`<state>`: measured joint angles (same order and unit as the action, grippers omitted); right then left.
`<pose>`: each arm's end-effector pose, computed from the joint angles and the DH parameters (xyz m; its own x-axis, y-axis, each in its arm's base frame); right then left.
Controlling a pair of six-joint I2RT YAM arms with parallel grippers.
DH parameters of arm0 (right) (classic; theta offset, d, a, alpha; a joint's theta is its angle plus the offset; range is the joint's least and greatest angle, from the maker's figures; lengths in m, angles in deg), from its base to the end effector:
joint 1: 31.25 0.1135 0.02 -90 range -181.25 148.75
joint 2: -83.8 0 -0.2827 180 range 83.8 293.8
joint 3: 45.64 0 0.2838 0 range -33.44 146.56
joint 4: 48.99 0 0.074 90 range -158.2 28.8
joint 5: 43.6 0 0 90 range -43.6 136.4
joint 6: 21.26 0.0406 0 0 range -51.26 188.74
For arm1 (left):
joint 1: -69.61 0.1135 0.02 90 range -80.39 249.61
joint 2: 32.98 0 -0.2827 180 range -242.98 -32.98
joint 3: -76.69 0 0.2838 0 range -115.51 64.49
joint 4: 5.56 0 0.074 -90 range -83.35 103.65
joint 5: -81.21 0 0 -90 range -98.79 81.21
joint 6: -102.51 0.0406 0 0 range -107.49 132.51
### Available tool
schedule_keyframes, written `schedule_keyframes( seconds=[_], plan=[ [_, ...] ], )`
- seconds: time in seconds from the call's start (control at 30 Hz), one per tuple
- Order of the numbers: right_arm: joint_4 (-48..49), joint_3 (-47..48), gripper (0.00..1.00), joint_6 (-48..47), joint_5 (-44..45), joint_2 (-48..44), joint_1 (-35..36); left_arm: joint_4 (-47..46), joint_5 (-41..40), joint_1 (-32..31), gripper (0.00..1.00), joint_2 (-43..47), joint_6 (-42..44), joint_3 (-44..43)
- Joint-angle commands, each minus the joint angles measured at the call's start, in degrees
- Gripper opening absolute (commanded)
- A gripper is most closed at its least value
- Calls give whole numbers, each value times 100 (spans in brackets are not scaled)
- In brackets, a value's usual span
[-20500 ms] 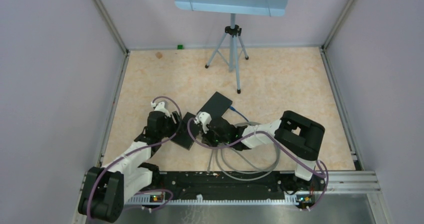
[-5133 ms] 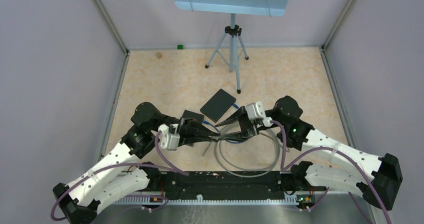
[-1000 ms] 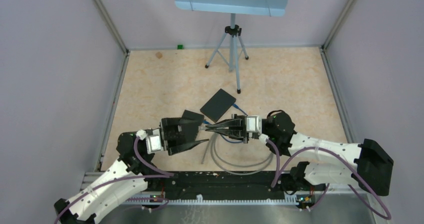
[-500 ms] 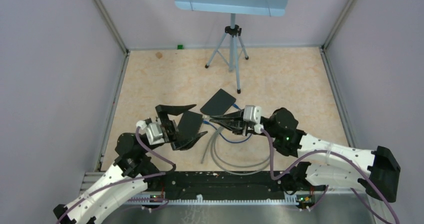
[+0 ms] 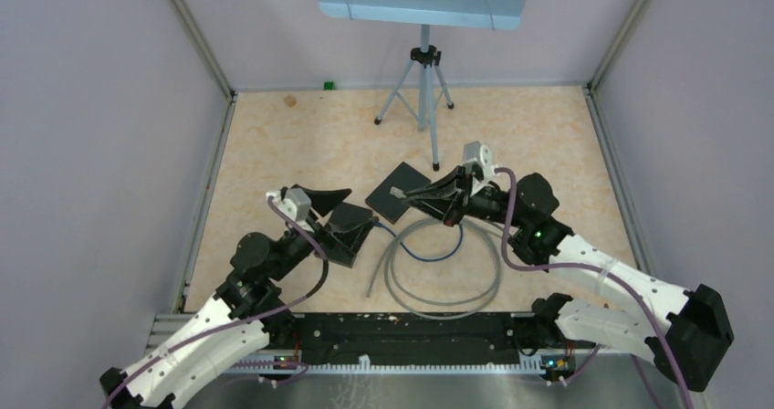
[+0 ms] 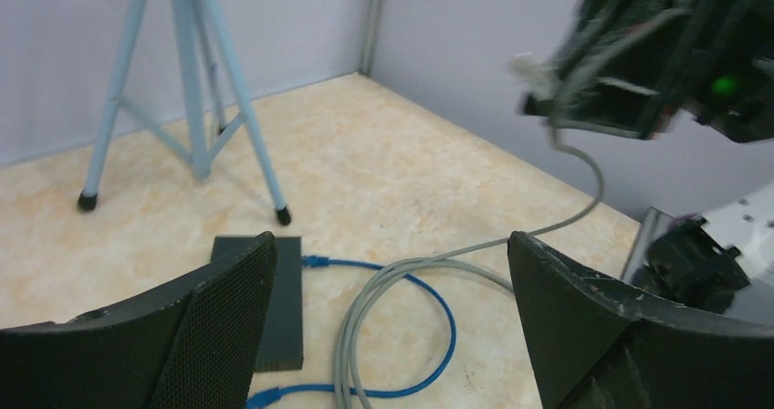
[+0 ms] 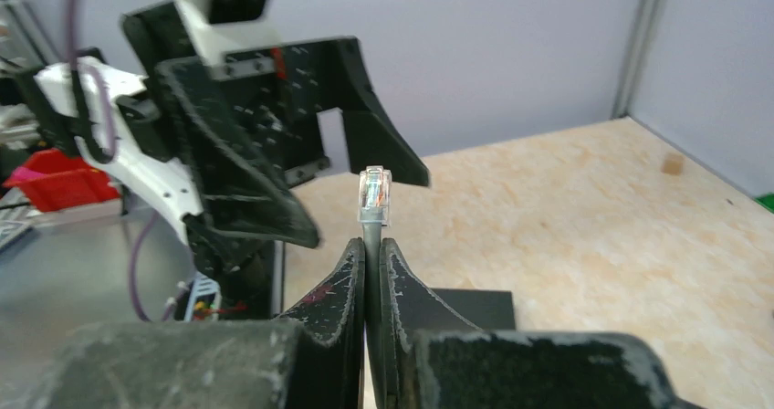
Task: Insert the plug into the switch port
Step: Insert the connector into the switch port.
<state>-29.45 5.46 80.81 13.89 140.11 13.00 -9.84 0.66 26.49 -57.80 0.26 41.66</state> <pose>0.1643 0.1906 0.3497 -0.0277 0.2192 -0.9753 -0.9773 0.1993 0.0725 0.1072 -0.1095 0.3110 0.0108 -0.2968 -0.9549 0.8110 0.5612 -0.1653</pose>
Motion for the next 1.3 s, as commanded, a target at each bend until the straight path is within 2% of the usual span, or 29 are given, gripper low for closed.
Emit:
schedule_keyframes(
  seconds=[0.0, 0.03, 0.1, 0.23, 0.37, 0.4, 0.53, 0.63, 0.7, 0.83, 1.13, 1.27],
  plan=[
    [976, -55, 0, 895, -698, -163, -86, 1076, -1586, 13, 99, 6, -696, -269],
    [1085, -88, 0, 967, -764, -169, -96, 1346, -2074, 13, 99, -56, -903, -335],
    [1278, -149, 0, 1086, -866, -173, -128, 1783, -2466, 32, 99, -197, -1214, -457],
    [1672, -253, 0, 1413, -1094, -157, -254, 2045, -2381, 132, 99, -511, -1543, -473],
    [1476, -178, 0, 1389, -1255, -57, -311, 2191, -1989, 467, 99, -1015, -1767, -486],
    [1280, -131, 0, 1274, -1256, -44, -312, 2219, -1781, 746, 99, -1137, -1825, -481],
    [-889, 385, 0, 39, -751, 27, -312, 2208, -687, 2026, 99, -1643, -2056, -305],
    [-2696, 922, 0, -1228, 281, -1, -312, 2124, -325, 2701, 99, -1902, -1997, -139],
    [-3683, 1363, 0, -2033, 1252, 25, -312, 2043, -291, 2849, 99, -1967, -1870, -121],
    [-4668, 2069, 0, -2980, 2974, 143, -312, 2084, -605, 2894, 99, -2090, -1693, -233],
    [-4605, 3223, 0, -4662, 6153, 572, -316, 2019, -692, 2973, 99, -2211, -1834, -137],
    [-3968, 3619, 0, -5892, 7327, 821, -370, 2011, -719, 2996, 99, -2214, -1827, -97]
  ],
)
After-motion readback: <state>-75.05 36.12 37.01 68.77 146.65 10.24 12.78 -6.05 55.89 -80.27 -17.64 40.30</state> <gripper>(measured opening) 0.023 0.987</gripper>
